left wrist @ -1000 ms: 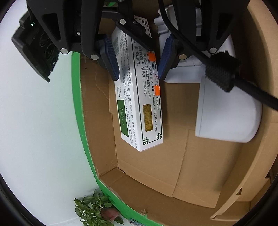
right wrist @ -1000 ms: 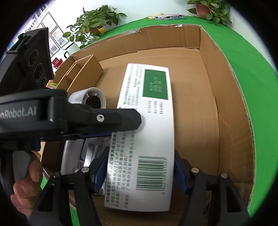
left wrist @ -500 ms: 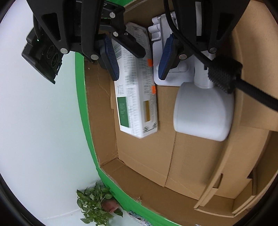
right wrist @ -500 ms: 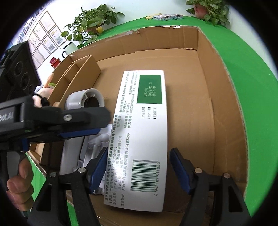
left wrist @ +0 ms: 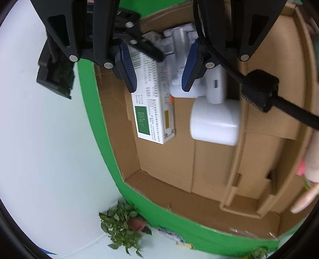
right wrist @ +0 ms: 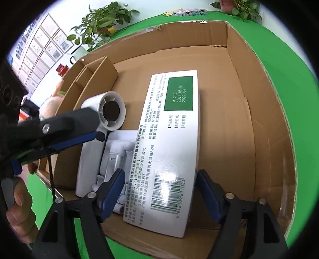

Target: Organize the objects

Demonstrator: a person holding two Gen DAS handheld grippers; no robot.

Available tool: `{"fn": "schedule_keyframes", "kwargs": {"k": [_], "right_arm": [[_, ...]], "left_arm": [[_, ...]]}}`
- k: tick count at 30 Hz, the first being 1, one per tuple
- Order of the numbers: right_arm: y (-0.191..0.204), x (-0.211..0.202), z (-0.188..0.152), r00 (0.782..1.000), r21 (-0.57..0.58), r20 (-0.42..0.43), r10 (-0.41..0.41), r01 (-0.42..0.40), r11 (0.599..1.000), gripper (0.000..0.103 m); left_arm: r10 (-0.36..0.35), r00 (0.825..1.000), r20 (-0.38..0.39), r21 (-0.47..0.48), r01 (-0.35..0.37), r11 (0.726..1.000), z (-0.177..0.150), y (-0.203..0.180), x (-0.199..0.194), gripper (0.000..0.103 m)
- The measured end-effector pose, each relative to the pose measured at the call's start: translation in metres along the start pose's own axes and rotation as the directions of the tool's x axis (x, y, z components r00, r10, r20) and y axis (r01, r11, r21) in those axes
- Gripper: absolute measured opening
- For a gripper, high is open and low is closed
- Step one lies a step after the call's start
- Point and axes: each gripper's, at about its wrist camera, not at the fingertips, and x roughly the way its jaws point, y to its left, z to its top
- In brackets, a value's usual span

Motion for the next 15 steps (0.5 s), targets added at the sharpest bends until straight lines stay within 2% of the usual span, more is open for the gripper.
{"fn": "schedule_keyframes", "kwargs": {"k": [2, 5, 7, 8, 10, 11, 14, 15], "right_arm": [[0.004, -0.007, -0.004, 0.999, -0.003, 0.033, -0.021, 0.021, 1.000, 0.079], [0.015, -0.026, -0.015, 0.989, -0.042, 0.141, -0.051, 0.057, 0.997, 0.081], [0.027, -0.041, -0.031, 0.964, -0.078, 0.255, -0.078, 0.101, 0.992, 0.083], [0.031, -0.044, -0.038, 0.952, -0.082, 0.294, -0.082, 0.110, 0.991, 0.084], [0.041, -0.048, -0.056, 0.919, -0.092, 0.380, -0.107, 0.152, 0.984, 0.084], [0.045, -0.049, -0.064, 0.900, -0.094, 0.418, -0.124, 0.178, 0.980, 0.084], [0.051, -0.051, -0.082, 0.841, -0.071, 0.508, -0.185, 0.255, 0.964, 0.085], [0.052, -0.051, -0.086, 0.817, -0.054, 0.537, -0.210, 0.281, 0.958, 0.088]], "left_arm": [[0.025, 0.998, 0.049, 0.037, -0.026, 0.999, -0.007, -0.004, -0.011, 0.045], [0.056, 0.990, 0.131, 0.111, -0.071, 0.991, -0.027, -0.009, -0.038, 0.045], [0.062, 0.981, 0.186, 0.147, -0.090, 0.985, -0.039, -0.014, -0.050, 0.052], [0.083, 0.969, 0.232, 0.167, -0.123, 0.978, -0.049, -0.017, -0.058, 0.056], [0.146, 0.934, 0.327, 0.196, -0.218, 0.956, -0.068, -0.021, -0.073, 0.068], [0.187, 0.902, 0.390, 0.208, -0.284, 0.936, -0.079, -0.022, -0.079, 0.071], [0.262, 0.828, 0.495, 0.199, -0.402, 0.894, -0.101, -0.020, -0.089, 0.084], [0.274, 0.804, 0.527, 0.197, -0.430, 0.881, -0.109, -0.019, -0.092, 0.088]]}}
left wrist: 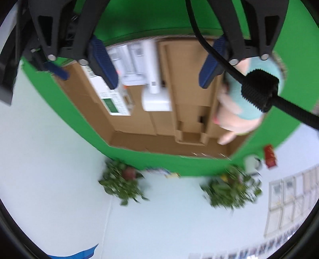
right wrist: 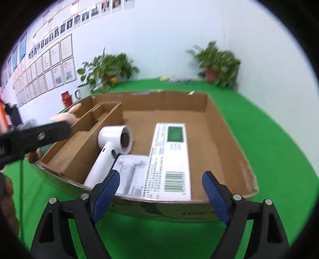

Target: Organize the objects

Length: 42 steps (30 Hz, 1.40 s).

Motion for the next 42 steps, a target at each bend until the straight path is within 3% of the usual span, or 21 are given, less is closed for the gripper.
{"fn": "schedule_keyframes", "kwargs": {"k": [3, 6, 9, 15, 19, 42], "right_arm": [[0.002, 0.006, 0.001, 0.999, 0.002, 0.034, -0.037, 0.037, 0.999, 0.092], [0.008, 0.007, -0.003, 0.995, -0.031, 0.066, -0.073, 0.076, 0.997, 0.096], [0.007, 0.005, -0.006, 0.993, -0.027, 0.087, -0.077, 0.080, 0.996, 0.102], [0.005, 0.005, -0.005, 0.995, -0.026, 0.082, -0.064, 0.067, 0.997, 0.102], [0.005, 0.005, -0.006, 0.995, -0.024, 0.081, -0.058, 0.060, 0.998, 0.103], [0.005, 0.002, -0.006, 0.995, -0.024, 0.082, -0.054, 0.056, 0.998, 0.103]], "left_arm": [[0.084, 0.995, 0.061, 0.030, -0.086, 0.996, -0.014, 0.000, -0.007, 0.093], [0.155, 0.986, 0.065, 0.035, -0.157, 0.987, -0.027, 0.001, -0.001, 0.093], [0.159, 0.985, 0.063, 0.013, -0.160, 0.987, -0.038, 0.000, 0.012, 0.097], [0.196, 0.977, 0.090, -0.042, -0.193, 0.980, -0.047, 0.013, 0.017, 0.103], [0.264, 0.963, 0.062, 0.075, -0.268, 0.961, -0.051, 0.003, 0.022, 0.103], [0.258, 0.965, 0.053, 0.074, -0.261, 0.962, -0.050, 0.004, 0.026, 0.103]]}}
